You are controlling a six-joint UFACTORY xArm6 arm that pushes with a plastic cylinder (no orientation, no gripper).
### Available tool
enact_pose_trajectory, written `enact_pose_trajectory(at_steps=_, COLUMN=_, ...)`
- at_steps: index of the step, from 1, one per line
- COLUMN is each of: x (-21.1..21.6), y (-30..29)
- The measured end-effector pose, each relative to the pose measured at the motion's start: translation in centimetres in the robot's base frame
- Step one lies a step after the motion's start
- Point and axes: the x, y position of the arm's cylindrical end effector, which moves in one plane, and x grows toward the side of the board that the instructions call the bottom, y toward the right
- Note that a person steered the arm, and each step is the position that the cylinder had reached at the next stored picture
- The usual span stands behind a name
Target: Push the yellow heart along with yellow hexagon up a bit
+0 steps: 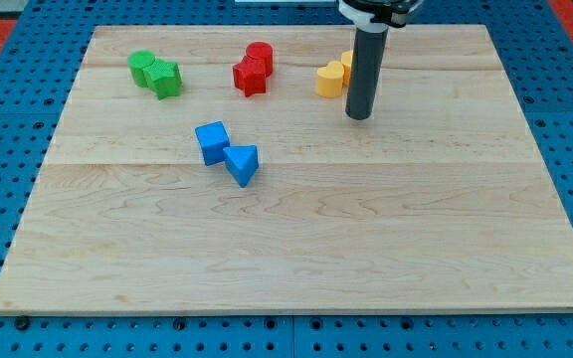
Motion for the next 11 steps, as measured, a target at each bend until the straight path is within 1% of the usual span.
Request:
enact_pose_trajectory(at_steps=3, x=0.0, y=0.6)
enact_pose_trajectory(at_steps=6, x=-0.2, y=0.1)
enact_pose_trajectory(at_steps=7, x=-0.3, y=-4.9)
enact_pose_trajectory(at_steps=8, x=-0.4, y=-11.1)
enact_pose_trajectory(at_steps=9, x=-4.4, y=-7.8)
enact_pose_trajectory(at_steps=10, x=-5.7, y=-0.7)
enact_pose_trajectory(at_steps=11, x=-6.0, y=1.8)
